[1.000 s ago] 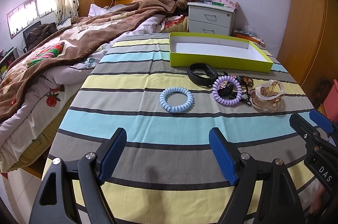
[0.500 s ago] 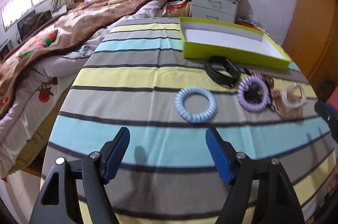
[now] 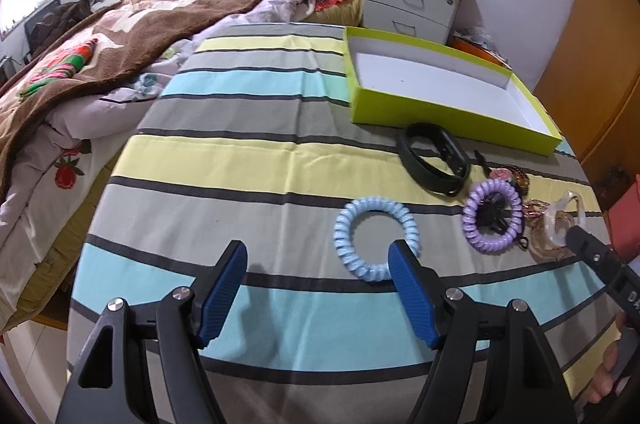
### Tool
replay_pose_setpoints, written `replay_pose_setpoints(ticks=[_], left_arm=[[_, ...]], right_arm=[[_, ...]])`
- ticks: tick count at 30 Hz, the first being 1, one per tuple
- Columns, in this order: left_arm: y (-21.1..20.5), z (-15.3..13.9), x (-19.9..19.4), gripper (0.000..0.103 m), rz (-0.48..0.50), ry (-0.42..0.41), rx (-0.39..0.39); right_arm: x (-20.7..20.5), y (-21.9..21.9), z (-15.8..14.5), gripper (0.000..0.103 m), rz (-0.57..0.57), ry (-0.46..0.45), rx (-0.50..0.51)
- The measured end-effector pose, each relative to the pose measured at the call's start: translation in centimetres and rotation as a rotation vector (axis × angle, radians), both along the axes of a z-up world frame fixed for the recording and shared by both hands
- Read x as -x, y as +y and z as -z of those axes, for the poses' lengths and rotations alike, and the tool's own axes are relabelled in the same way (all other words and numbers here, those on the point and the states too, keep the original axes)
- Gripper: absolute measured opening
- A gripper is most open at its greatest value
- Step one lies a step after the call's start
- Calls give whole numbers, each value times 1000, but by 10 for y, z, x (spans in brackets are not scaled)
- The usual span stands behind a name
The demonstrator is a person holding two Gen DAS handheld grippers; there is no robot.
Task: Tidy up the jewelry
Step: 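Grasp the light-blue coil hair tie with the left gripper while the right grasps the clear claw clip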
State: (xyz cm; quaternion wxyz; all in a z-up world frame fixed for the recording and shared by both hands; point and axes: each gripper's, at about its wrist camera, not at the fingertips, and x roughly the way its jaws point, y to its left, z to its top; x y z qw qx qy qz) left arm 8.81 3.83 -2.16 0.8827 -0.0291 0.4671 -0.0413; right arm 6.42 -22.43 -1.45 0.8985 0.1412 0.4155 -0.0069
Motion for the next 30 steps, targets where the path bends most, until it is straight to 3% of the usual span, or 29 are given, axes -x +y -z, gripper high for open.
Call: replay_pose_setpoints(ticks=[6, 11, 21, 25, 30], left_arm=[[-7, 2, -7, 71, 15, 19, -28], [-5, 7, -12, 70, 17, 26, -59], [-3, 11, -12, 72, 20, 13, -92], [-3, 11, -11, 69, 5, 13, -81], [-9, 7, -8, 42, 27, 4, -73]], right_arm=[[2, -2, -10, 33, -10, -5, 82], [-1, -3, -12, 31, -18, -5, 150], [-16, -7, -1, 31, -6, 55, 96], [-15, -6, -2, 17, -11, 42, 115], [-13, -2, -4, 15, -23, 35, 183]])
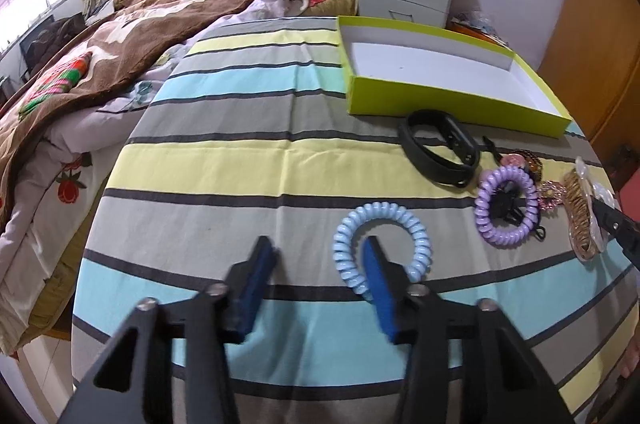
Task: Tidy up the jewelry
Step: 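Grasp the light-blue coil hair tie with the left gripper while the right grasps the clear claw clip, then carry both items into the green box lid and open both grippers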
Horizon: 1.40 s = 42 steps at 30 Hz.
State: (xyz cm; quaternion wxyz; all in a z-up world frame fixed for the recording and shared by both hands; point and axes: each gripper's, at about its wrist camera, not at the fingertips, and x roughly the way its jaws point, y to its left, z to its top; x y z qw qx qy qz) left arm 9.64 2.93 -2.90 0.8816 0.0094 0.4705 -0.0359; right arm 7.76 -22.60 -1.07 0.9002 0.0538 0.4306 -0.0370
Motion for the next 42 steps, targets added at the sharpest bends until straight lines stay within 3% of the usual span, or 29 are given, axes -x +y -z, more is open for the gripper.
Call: replay_pose_setpoints(ticks=[2, 9, 11, 30, 34, 37, 42], left_arm=[[-2, 0, -1, 39, 2, 0, -7], [-8, -2, -2, 13, 24, -3, -7], [-8, -3, -2, 11, 22, 3, 10], [-14, -33, -7, 10, 45, -48, 84], [-13, -39, -8, 10, 43, -61, 88], [-16, -36, -9, 10, 49, -52, 88], [-19, -32, -9, 10, 62, -31, 110]], right_arm=[[0, 2, 0, 15, -4, -1, 28], [0, 2, 0, 15, -8, -10, 46], [-1, 1, -1, 14, -17, -16, 44], [1, -8, -24, 7, -40, -74, 19], [1, -8, -21, 7, -46, -55, 51], [2, -13, -15, 7, -45, -35, 40], [4, -15, -29, 7, -46, -78, 34]])
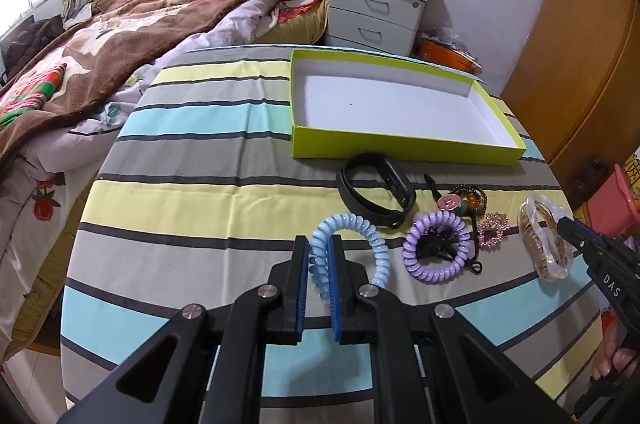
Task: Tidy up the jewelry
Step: 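Carry both items into the green box lid and open both grippers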
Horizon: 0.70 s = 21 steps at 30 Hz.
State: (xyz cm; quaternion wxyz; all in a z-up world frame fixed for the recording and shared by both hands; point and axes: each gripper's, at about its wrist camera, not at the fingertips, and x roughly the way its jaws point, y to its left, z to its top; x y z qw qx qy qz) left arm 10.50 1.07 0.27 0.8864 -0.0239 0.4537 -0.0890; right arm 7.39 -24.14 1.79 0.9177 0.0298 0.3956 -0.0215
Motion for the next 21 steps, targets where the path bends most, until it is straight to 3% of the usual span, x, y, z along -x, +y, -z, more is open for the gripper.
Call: replay_pose_setpoints(ticks=[10, 21], left_arm=[[1, -29, -9, 10, 3, -67, 24], [-2, -40, -53, 10, -2, -69, 70]], right_arm=[[-15, 0, -30, 7, -17, -58, -8], [-70, -1, -48, 7, -41, -71, -29]])
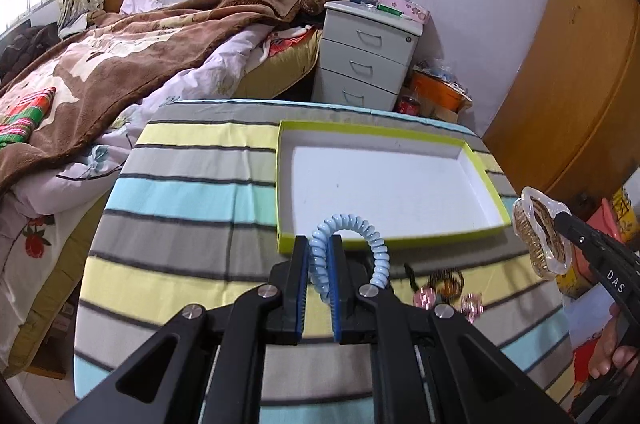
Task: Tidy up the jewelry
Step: 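Carry both items into the green box lid and open both grippers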
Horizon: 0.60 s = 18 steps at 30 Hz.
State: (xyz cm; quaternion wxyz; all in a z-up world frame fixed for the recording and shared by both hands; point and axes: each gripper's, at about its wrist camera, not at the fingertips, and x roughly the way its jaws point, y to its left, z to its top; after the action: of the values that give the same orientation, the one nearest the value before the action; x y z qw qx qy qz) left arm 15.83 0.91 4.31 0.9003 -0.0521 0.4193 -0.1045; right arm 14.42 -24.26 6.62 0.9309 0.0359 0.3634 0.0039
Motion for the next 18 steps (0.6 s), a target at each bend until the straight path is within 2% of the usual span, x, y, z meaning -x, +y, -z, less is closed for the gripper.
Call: replay_pose_setpoints(ticks=[18], left_arm=[[-25, 20, -95, 10, 20, 64, 23]], right_arm=[[-100, -16, 30, 7, 10, 84, -16]])
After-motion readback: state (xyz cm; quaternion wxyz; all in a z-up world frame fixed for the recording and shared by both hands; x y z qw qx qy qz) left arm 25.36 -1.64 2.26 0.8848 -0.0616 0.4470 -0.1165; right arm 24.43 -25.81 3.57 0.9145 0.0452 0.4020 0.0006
